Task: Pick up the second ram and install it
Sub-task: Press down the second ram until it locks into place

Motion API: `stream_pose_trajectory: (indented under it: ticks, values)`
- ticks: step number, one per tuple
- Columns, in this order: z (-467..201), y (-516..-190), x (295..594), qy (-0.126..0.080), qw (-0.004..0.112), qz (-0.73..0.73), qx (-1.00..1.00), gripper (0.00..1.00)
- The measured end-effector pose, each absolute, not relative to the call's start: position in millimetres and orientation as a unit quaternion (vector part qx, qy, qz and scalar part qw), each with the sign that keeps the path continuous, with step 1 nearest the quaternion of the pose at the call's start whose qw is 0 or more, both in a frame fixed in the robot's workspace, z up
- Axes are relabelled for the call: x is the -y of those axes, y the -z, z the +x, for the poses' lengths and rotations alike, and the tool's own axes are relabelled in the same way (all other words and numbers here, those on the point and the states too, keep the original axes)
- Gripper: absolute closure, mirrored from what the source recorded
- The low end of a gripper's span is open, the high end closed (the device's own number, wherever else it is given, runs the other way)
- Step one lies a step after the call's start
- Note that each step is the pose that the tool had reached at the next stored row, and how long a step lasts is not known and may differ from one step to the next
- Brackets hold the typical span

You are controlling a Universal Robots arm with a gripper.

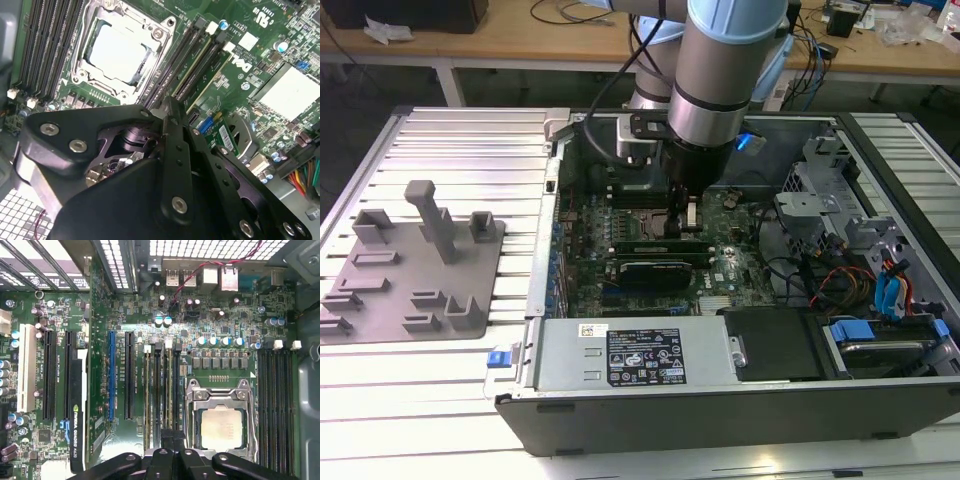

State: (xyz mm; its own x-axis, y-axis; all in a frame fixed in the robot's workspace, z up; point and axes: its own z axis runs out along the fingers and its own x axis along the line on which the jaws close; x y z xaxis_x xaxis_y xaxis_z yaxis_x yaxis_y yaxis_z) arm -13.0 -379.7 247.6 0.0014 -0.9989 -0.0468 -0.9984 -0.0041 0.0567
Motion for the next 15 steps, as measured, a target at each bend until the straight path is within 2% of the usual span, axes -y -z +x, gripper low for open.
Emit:
stream_pose_trajectory:
  ticks: [15]
  values:
    - [35,-247,380,0.037,0.004,0.708,0.706,0.92]
